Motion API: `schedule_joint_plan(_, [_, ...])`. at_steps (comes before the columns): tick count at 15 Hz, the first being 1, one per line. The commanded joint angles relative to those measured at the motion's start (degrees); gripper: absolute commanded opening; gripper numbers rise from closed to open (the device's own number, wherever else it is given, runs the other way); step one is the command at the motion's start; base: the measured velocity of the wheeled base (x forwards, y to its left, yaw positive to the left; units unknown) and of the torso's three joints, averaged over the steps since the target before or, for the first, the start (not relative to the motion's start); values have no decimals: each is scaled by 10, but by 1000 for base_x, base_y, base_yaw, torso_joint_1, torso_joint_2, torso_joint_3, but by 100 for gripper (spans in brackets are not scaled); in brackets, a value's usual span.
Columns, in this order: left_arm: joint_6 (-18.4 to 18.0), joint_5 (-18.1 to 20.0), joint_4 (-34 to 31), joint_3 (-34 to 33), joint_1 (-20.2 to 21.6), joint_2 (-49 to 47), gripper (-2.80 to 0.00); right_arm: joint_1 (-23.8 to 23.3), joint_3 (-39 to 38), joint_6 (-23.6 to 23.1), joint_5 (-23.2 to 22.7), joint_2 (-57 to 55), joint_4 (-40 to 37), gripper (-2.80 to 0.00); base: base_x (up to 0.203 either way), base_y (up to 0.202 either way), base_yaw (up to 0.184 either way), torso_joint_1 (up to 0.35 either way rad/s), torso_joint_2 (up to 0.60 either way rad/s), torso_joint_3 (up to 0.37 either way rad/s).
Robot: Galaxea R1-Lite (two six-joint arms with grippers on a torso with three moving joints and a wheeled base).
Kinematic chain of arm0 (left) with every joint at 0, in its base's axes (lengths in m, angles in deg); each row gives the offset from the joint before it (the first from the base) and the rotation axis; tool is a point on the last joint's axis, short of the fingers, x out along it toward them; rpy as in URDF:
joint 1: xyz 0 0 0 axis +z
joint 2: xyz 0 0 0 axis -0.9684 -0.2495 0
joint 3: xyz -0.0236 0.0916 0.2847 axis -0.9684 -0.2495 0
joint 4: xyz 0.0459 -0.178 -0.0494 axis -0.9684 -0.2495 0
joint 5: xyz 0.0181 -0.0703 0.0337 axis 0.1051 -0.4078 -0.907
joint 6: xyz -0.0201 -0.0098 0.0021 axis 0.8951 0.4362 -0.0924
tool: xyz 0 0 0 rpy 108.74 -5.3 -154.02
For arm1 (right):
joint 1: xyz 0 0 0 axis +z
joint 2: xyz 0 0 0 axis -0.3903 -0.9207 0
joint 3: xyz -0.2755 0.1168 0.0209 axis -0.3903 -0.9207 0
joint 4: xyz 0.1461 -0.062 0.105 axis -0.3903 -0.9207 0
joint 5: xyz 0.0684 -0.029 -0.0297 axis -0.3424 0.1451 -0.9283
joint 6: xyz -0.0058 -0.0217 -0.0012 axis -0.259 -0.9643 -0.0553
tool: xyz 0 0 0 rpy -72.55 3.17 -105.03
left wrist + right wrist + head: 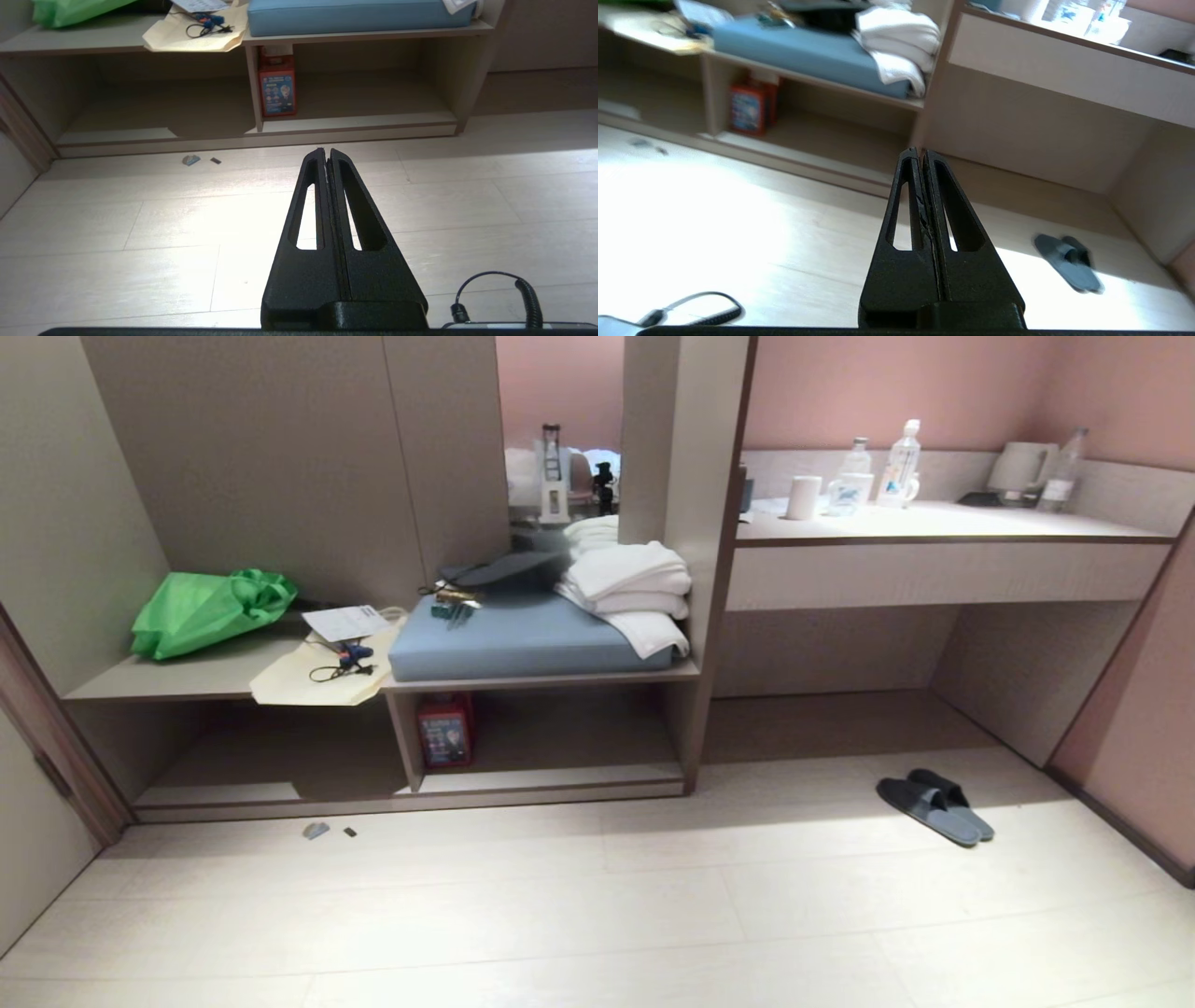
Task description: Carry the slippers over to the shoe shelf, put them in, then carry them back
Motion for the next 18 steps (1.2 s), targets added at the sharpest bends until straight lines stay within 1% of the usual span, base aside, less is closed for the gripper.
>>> schedule_joint_plan(1, [0,0,1,0,1,-1,-280,1,0,-1,0,-1,0,-280,0,0,0,0,0,0])
schedule_joint_plan(10, [0,0,1,0,1,-1,-280,1,0,-1,0,-1,0,-280,0,0,0,0,0,0])
schedule_joint_plan(12, [0,0,1,0,1,-1,-280,1,0,-1,0,-1,0,-280,-132,0,0,8,6,-4])
schedule_joint_plan(18, [0,0,0,0,1,-1,-280,1,0,-2,0,-1,0,-280,-196,0,1,5,3,3])
